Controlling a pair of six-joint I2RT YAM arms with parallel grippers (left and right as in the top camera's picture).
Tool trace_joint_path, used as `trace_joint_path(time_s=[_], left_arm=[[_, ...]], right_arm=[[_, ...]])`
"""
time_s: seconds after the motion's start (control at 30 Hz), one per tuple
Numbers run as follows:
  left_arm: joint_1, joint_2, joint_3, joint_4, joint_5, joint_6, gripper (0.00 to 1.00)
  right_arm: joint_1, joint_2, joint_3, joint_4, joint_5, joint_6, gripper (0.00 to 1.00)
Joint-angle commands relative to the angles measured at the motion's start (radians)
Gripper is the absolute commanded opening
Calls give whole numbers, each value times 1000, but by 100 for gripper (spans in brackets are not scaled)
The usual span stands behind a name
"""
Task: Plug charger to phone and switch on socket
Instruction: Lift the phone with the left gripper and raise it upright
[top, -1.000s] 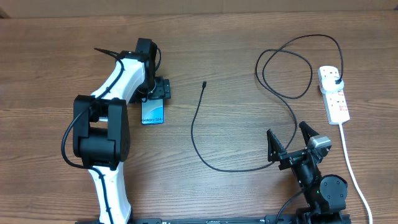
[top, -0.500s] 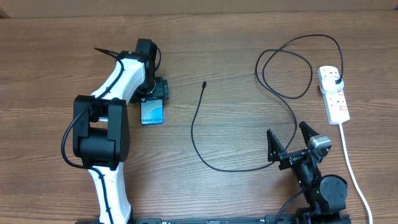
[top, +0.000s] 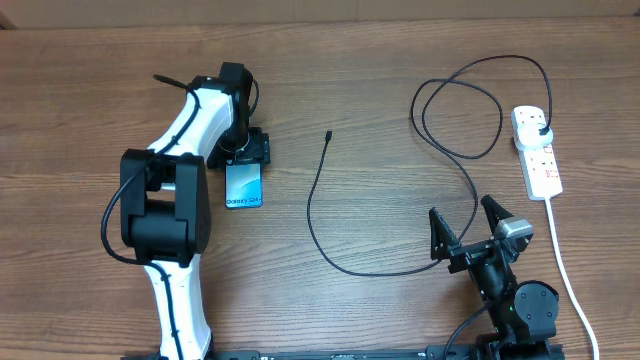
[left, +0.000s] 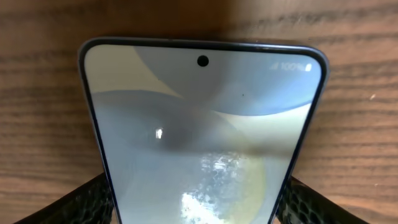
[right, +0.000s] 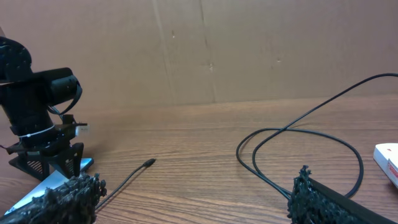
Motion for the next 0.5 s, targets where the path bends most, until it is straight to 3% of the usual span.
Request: trace_joint_path(time_s=[0.0,0.47], left_arm=[[5,56,59,-49,43,-2,79],[5,56,165,-140,43,-2,78]], right_arm=[[0,-8,-11,4,1,2,100],[0,-8,-11,4,2,2,100]])
